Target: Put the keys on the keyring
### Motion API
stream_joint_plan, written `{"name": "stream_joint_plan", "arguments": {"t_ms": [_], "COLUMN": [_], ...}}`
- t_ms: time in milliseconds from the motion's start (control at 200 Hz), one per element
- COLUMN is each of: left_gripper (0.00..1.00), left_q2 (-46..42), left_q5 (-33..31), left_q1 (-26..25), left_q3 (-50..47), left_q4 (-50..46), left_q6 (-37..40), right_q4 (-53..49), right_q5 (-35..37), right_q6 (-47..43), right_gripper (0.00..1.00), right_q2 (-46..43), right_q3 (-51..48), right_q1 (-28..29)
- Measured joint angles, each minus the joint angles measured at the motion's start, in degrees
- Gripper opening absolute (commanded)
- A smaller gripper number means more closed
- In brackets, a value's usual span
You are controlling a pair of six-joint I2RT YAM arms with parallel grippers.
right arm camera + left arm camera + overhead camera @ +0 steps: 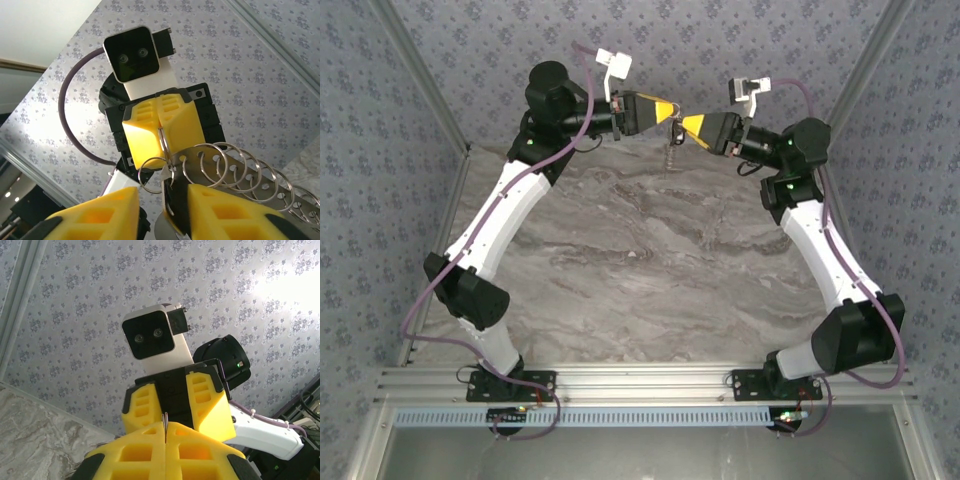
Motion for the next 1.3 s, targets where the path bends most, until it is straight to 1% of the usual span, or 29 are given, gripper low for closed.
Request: {"name": "stream_joint_plan", "arguments": {"t_ms": [100, 190, 290, 450, 530, 844, 974, 1199, 1299], "left_gripper": [0.0, 0.0, 0.0, 0.0, 0.0, 0.0, 0.0, 0.0, 0.0], "left_q2": [0.0, -0.1, -0.5, -1.3, -1.9, -3.7, -3.7, -3.9, -4.1], "left_q5": [-0.2, -0.4, -0.5, -1.6, -1.9, -2.5, -2.7, -2.7, -2.7], "left_q1": [0.0, 0.0, 0.0, 0.0, 0.2, 0.8, 0.8, 1.0, 1.2], "left_q3": [0.0, -0.5, -1.2, -2.0, -2.5, -5.5, -6.1, -7.2, -7.5], "left_q4": [0.1, 0.5, 0.5, 0.6, 0.8, 0.9, 1.7, 4.0, 4.3], "left_q6": [-0.3, -0.3, -0.3, -0.3, -0.3, -0.3, -0.8, -2.0, -2.4], "right_q4": [1.2, 1.7, 1.8, 1.4, -0.4, -16.5, -20.7, -23.8, -24.4], "right_q5": [-0.3, -0.3, -0.3, -0.3, -0.3, 0.4, 1.0, 2.6, 3.1], "right_q6": [1.1, 1.7, 2.1, 1.9, 0.5, -12.2, -15.3, -18.0, -18.6], "right_gripper": [0.21, 0.12, 0.0, 0.0, 0.0, 0.0, 0.0, 0.0, 0.0], "right_q2": [0.2, 0.3, 0.5, 0.5, 0.5, -2.0, -1.9, -0.4, 0.0], "right_q3": [0.0, 0.0, 0.0, 0.0, 0.0, 1.2, 2.4, 5.3, 5.7], "right_q1": [0.7, 1.2, 1.4, 1.4, 1.4, 1.3, 2.1, 5.3, 5.8]}}
